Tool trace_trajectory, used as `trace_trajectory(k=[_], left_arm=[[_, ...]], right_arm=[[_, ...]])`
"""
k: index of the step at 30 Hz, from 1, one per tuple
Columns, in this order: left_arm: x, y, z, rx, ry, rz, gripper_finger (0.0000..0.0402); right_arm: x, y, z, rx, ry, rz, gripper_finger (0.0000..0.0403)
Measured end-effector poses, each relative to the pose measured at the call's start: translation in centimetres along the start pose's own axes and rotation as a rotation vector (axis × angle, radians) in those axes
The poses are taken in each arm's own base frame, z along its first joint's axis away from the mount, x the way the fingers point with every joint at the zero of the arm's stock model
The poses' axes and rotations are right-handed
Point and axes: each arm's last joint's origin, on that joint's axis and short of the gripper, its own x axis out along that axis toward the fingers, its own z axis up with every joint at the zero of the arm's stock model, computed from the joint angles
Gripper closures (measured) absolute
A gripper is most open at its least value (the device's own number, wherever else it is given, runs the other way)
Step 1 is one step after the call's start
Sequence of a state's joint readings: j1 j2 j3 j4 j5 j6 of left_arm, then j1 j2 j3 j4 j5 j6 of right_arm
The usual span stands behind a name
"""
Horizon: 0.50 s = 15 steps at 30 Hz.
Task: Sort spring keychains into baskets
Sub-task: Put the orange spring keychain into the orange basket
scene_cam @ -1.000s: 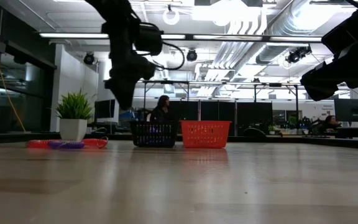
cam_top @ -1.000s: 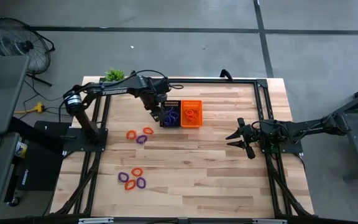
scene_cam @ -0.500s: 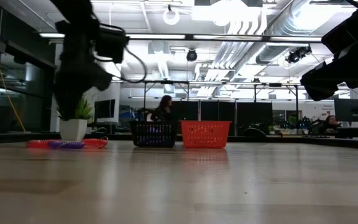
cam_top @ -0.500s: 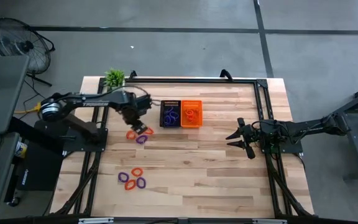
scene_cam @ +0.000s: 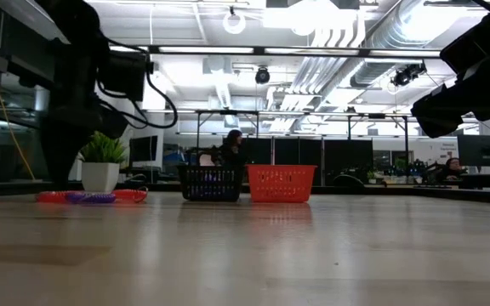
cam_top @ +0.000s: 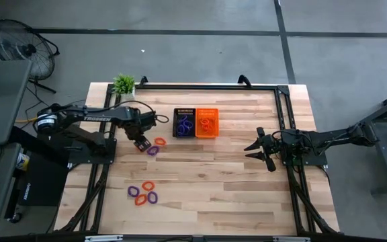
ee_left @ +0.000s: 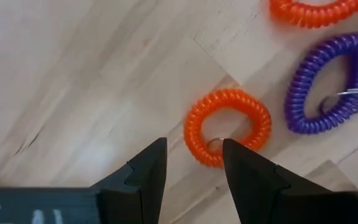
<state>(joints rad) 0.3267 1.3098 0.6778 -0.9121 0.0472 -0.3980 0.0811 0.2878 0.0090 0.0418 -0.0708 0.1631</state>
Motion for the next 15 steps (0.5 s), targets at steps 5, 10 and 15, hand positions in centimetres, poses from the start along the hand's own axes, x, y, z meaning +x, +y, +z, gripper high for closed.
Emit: trace_trajectory(k=[5,10,15], left_arm=[[0.6,0.2,-0.1,-0.023,-0.023,0.034,0.0247],[1.3,0.4,-0.4,-0.027,-0.037,0.051,0.0247],[2.1,0.3,-0.2,-0.050,-0.023,0.029,0.0247]], right_arm=[[0.0,0.0,0.0,0.000,0.000,0.000,0.0289],[0.0,0.0,0.0,0.000,0.000,0.000,0.0289],[0.0,0.0,0.0,0.000,0.000,0.000,0.0289]])
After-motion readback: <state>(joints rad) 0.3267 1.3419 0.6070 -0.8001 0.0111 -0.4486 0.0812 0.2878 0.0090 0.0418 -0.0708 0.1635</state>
